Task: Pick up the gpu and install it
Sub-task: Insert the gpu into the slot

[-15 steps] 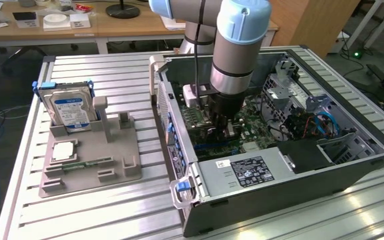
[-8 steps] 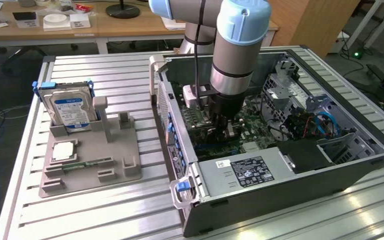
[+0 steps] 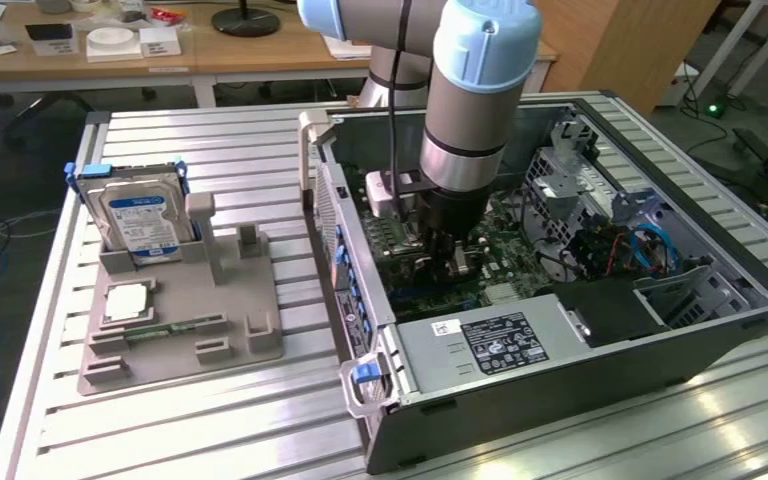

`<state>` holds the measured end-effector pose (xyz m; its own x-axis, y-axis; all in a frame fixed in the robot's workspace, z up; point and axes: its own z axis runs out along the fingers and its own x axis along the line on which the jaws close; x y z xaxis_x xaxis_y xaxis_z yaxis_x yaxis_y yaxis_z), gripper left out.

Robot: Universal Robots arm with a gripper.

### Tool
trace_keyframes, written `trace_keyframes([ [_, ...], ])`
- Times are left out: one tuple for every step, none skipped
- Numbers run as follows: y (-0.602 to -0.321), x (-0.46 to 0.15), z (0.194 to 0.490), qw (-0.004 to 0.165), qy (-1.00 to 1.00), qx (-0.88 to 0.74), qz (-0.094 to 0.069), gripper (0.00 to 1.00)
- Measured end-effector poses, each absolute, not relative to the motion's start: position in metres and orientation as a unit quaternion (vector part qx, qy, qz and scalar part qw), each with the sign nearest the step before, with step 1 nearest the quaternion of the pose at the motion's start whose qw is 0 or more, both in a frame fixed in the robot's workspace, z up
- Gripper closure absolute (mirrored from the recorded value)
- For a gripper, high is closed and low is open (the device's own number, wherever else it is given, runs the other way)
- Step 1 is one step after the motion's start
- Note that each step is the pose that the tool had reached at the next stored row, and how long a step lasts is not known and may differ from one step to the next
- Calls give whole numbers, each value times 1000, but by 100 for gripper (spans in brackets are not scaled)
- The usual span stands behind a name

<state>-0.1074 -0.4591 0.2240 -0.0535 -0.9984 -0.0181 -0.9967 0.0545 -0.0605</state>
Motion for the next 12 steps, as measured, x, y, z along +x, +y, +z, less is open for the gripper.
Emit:
trace_keyframes([
  [-459, -107, 224, 27, 726, -687, -16, 72],
  [-459, -107, 224, 27, 726, -687, -16, 72],
  [-459, -107, 224, 27, 726, -687, -16, 72],
  [-459, -107, 224, 27, 726, -687, -16, 72],
  [-459, -107, 224, 27, 726, -687, -16, 72],
  [-459, -107, 224, 27, 726, -687, -16, 72],
  [-459, -107, 224, 27, 726, -687, -16, 72],
  [-459, -107, 224, 27, 726, -687, -16, 72],
  [-459, -107, 224, 27, 726, -687, -16, 72],
  [-459, -107, 224, 27, 726, -687, -16, 72],
  [-459, -107, 224, 27, 726, -687, -16, 72],
  [-459, -107, 224, 27, 726, -687, -16, 72],
])
